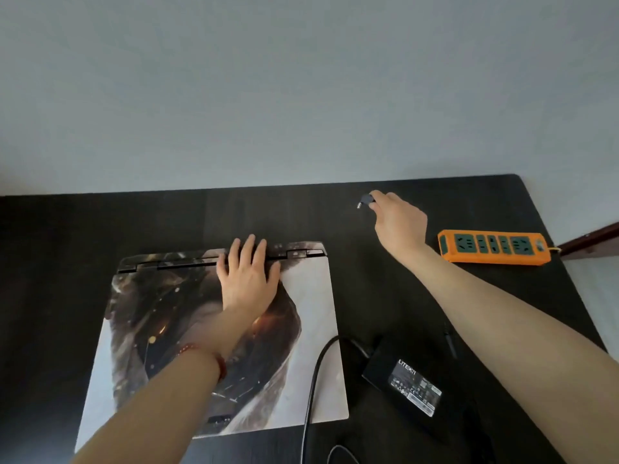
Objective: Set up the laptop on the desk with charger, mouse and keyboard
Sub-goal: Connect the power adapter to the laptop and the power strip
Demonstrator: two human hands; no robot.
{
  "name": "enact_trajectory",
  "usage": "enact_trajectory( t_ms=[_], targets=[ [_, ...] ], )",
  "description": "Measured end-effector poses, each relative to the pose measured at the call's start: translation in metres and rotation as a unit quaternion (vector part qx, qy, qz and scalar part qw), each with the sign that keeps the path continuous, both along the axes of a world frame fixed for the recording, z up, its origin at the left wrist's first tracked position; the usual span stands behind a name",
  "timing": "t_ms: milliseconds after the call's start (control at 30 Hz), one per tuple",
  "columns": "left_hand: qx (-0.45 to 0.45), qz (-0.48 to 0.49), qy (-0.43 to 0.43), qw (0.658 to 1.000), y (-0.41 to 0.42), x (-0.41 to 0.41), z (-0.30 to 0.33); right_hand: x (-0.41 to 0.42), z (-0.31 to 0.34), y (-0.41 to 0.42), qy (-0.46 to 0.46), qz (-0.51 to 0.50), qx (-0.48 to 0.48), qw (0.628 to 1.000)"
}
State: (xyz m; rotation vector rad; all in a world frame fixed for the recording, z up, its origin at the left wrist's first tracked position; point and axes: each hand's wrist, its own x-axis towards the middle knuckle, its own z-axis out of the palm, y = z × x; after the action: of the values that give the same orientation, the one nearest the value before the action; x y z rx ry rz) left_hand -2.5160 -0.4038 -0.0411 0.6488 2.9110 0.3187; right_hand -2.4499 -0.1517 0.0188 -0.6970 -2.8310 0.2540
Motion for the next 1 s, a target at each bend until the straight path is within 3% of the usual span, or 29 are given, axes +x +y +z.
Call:
enact_trajectory(
  t_ms=[167,333,667,800,1000],
  targets=[
    [-0.034,-0.001,0.052,0.998,-0.003,-0.003,-0.013,-0.007,-0.012,-0.005,0.000,0.028,-0.012,1.000],
    [-0.035,-0.004,0.051,0.998,-0.002,0.000,-0.015,-0.017,-0.019,-0.021,-0.012,0.032,-0.024,0.999],
    [-0.025,-0.022,0.062,0.998,0.002,-0.008,-0.011,-0.074,0.049,-0.018,0.117,0.067,0.027,0.990],
    [-0.023,-0.046,0.042,0.998,0.005,-0.023,-0.008,-0.073,0.025,-0.052,0.045,0.143,-0.033,0.988],
    [0.007,-0.064,0.042,0.997,0.004,-0.026,-0.008,-0.060,-0.030,-0.078,-0.053,0.144,-0.108,0.982]
  ],
)
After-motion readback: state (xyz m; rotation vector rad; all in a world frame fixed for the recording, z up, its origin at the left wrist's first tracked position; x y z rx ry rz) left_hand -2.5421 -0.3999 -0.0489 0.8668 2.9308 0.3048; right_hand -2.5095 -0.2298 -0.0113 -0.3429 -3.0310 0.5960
